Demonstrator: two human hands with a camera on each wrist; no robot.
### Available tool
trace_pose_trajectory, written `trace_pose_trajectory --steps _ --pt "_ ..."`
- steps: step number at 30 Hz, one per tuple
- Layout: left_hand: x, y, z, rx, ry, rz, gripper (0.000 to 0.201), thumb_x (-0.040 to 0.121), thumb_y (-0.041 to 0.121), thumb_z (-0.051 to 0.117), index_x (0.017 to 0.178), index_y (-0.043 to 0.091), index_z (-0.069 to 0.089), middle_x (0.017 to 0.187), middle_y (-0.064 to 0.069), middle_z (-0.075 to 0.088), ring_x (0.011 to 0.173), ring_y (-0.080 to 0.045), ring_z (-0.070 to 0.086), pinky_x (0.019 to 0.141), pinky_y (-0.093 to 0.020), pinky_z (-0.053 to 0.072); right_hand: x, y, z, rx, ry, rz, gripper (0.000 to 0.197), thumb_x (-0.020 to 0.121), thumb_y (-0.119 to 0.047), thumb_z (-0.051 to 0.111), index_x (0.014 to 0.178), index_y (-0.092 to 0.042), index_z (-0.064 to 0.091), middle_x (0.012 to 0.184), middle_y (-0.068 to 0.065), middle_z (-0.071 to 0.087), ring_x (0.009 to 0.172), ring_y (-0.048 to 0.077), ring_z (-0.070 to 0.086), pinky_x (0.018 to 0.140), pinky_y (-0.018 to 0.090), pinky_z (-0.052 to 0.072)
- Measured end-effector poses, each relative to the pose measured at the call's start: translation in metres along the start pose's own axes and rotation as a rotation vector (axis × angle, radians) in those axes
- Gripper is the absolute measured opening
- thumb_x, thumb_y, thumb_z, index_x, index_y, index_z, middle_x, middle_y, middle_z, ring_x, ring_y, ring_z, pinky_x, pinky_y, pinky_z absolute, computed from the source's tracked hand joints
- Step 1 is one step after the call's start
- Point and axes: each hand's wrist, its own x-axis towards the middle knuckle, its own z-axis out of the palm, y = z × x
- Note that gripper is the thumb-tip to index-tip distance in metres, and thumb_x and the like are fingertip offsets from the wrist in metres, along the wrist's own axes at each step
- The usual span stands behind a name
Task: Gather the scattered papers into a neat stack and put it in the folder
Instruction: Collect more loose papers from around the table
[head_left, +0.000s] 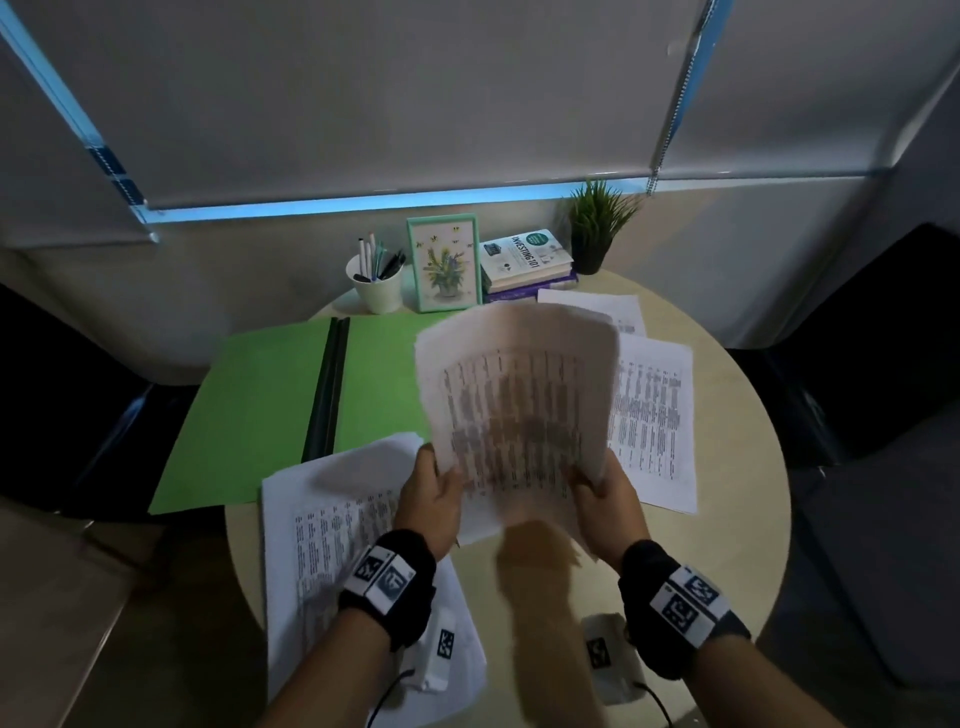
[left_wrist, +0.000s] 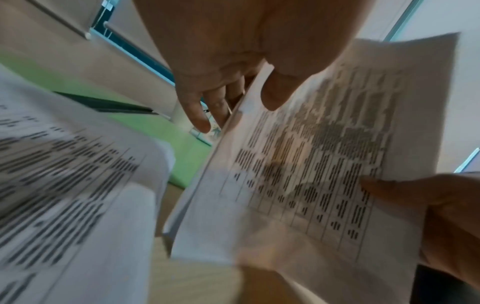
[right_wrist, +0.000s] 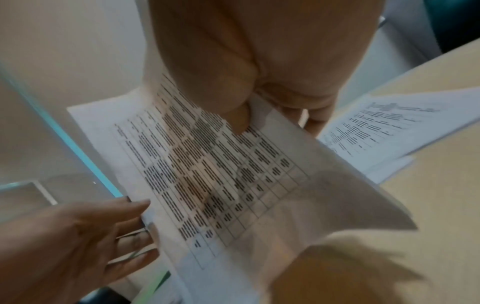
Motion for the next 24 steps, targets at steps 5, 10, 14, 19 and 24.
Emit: trace_pose_trajectory --steps 5,10,14,19,24 --pt "0.001 -0.001 -0.01 0.026 0.056 -0.063 0.047 0.102 0.035 0.039 0.14 0.009 0.035 0.14 -0.014 0.049 0.127 -0.03 0.048 0.106 -0.049 0.04 -0.002 -0.019 0.004 0.024 -0.001 -0.078 0.031 0.096 -0.003 0.049 0.113 -0.029 0.044 0.1 -0.005 0.059 0.092 0.017 0.058 0.077 0.037 0.053" --pt "0.007 0.01 -0.052 -0.026 0.276 -0.033 0.037 0.098 0.023 0.043 0.135 0.019 0.043 0.122 -0.002 0.062 0.101 -0.022 0.063 0.087 -0.036 0.052 0.003 -0.064 0.02 0.06 -0.109 -0.191 0.051 0.096 -0.008 0.056 0.136 -0.022 0.028 0.098 -0.017 0.055 0.082 0.004 0.062 0.064 0.016 0.048" --pt "-0.006 -0.014 -0.092 0.013 0.256 -0.17 0.046 0.096 0.019 0.04 0.141 0.026 0.037 0.129 -0.006 0.059 0.067 -0.012 0.061 0.05 -0.022 0.052 0.001 -0.075 0.057 -0.03 -0.275 -0.161 0.075 0.094 -0.005 0.057 0.148 -0.026 0.01 0.103 -0.005 0.053 0.078 0.014 0.063 0.072 0.038 0.055" --pt "-0.047 -0.059 -0.118 0.032 0.278 -0.351 0.044 0.096 0.009 0.041 0.137 0.025 0.042 0.126 0.0 0.059 0.078 -0.011 0.062 0.058 -0.023 0.049 -0.021 -0.053 0.112 -0.142 -0.441 -0.056 0.085 0.094 -0.003 0.053 0.153 -0.025 -0.003 0.102 0.006 0.057 0.075 0.026 0.061 0.071 0.038 0.052" --pt "-0.071 -0.113 -0.125 0.097 0.272 -0.519 0.052 0.096 0.012 0.044 0.146 0.02 0.033 0.145 -0.005 0.045 0.082 -0.006 0.06 0.054 -0.016 0.045 -0.046 -0.02 0.151 -0.275 -0.501 -0.03 0.08 0.095 -0.007 0.05 0.153 -0.017 -0.005 0.108 0.021 0.066 0.083 0.035 0.064 0.075 0.044 0.053"
